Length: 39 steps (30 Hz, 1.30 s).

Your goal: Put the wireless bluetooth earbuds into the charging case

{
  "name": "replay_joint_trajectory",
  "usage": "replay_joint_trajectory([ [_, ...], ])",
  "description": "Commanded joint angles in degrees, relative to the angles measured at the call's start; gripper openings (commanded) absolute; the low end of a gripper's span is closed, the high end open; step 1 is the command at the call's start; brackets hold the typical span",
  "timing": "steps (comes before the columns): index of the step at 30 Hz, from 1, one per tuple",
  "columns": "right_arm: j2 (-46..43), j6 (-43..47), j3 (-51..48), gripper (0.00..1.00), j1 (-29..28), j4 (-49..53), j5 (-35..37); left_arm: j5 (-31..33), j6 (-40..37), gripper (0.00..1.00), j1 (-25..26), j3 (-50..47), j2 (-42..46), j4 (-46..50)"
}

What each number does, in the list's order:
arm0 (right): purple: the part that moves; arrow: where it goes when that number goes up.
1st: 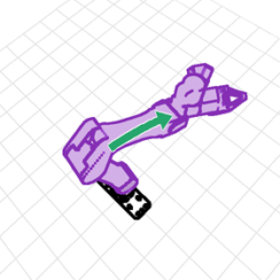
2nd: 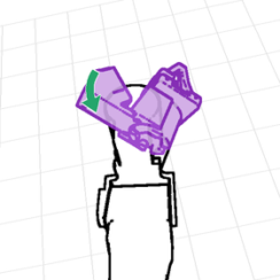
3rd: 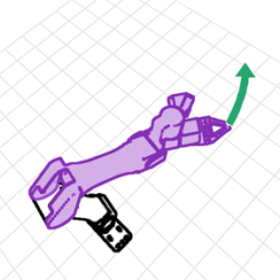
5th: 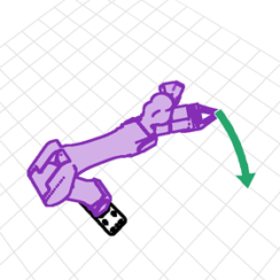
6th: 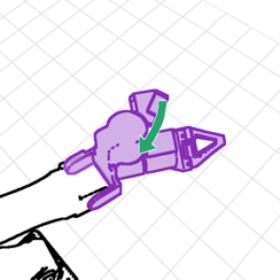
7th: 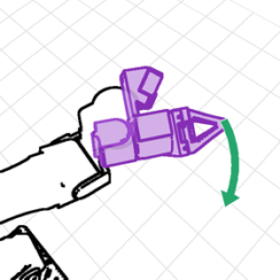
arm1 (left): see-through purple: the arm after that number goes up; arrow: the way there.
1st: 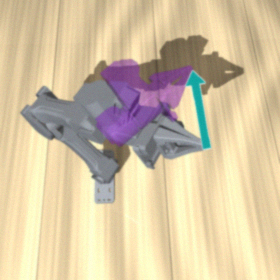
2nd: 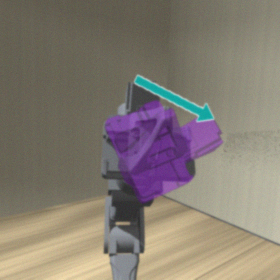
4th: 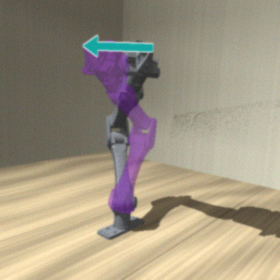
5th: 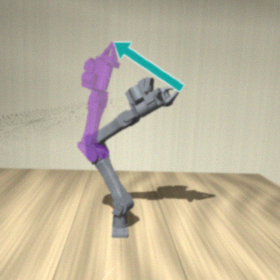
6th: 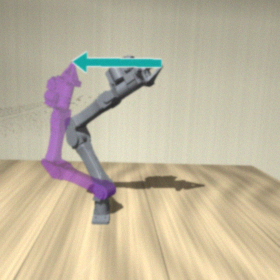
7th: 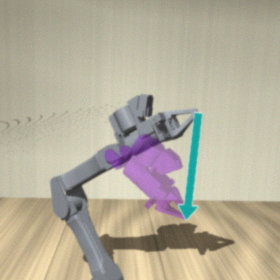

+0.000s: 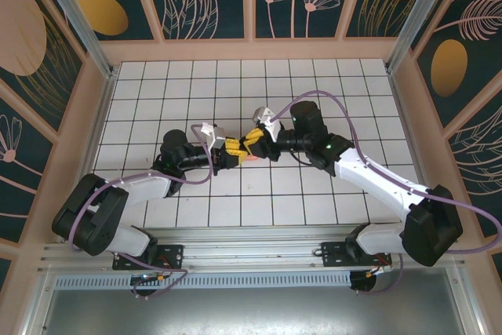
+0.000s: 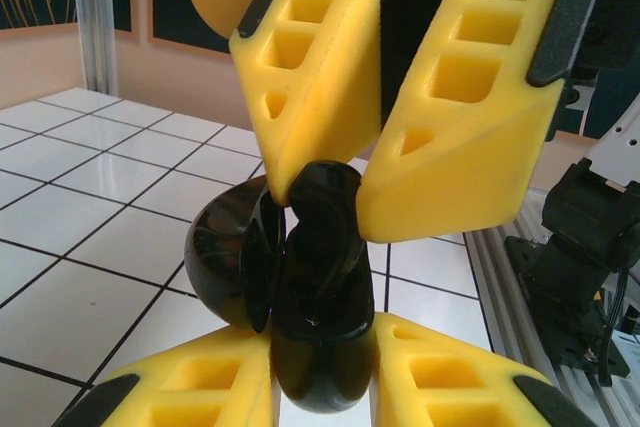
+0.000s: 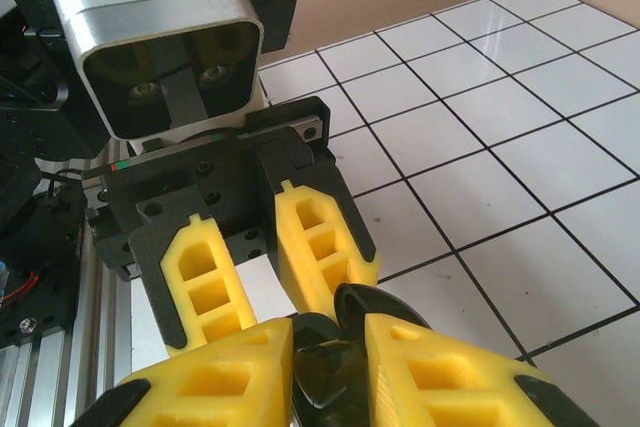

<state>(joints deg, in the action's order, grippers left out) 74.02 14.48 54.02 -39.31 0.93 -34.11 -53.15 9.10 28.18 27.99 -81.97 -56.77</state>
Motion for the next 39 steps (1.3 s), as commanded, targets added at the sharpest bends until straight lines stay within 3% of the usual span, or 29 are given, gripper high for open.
replay_joint_trajectory([
  [1, 0.6, 0.2, 1.0, 0.26, 0.6, 3.5, 2.2, -2.7, 0.0, 0.25, 0.3, 2.6, 2.3, -5.2],
  [8, 0.9, -1.1, 1.8, 0.34, 0.6, 3.5, 5.2, -1.4, 0.2, 0.26, 0.4, 2.8, 2.1, -4.3],
  [13, 1.5, -1.9, 2.2, 0.34, 0.6, 2.2, 6.7, 0.2, 0.4, 0.26, 0.3, 2.9, 1.8, -3.8],
  [17, 1.6, -5.9, 1.7, 0.34, 1.9, -0.6, 9.4, 8.5, 0.3, 0.25, 0.4, 3.0, 1.3, -0.7],
  [21, 1.3, -11.4, 0.8, 0.34, 4.4, -1.0, 7.1, 16.9, -0.1, 0.25, 0.4, 5.1, -0.7, 6.6],
  [27, 0.2, -17.0, -0.1, 0.35, 4.0, 5.6, 12.0, 22.0, 3.7, 0.25, 0.4, 4.8, -1.9, 6.0],
  [32, 1.8, -25.6, 1.0, 0.35, 0.2, 17.4, 18.7, 26.0, 5.7, 0.25, -0.1, 5.0, -1.5, 9.4],
  [35, 2.1, -23.2, 0.3, 0.36, -5.1, 21.2, 20.1, 23.9, 6.7, 0.25, -0.6, 3.0, -1.1, 6.8],
  [39, 2.1, -13.4, -0.6, 0.41, -8.0, 23.4, 19.4, 22.4, 8.7, 0.25, -1.2, 0.5, -0.6, 3.8],
])
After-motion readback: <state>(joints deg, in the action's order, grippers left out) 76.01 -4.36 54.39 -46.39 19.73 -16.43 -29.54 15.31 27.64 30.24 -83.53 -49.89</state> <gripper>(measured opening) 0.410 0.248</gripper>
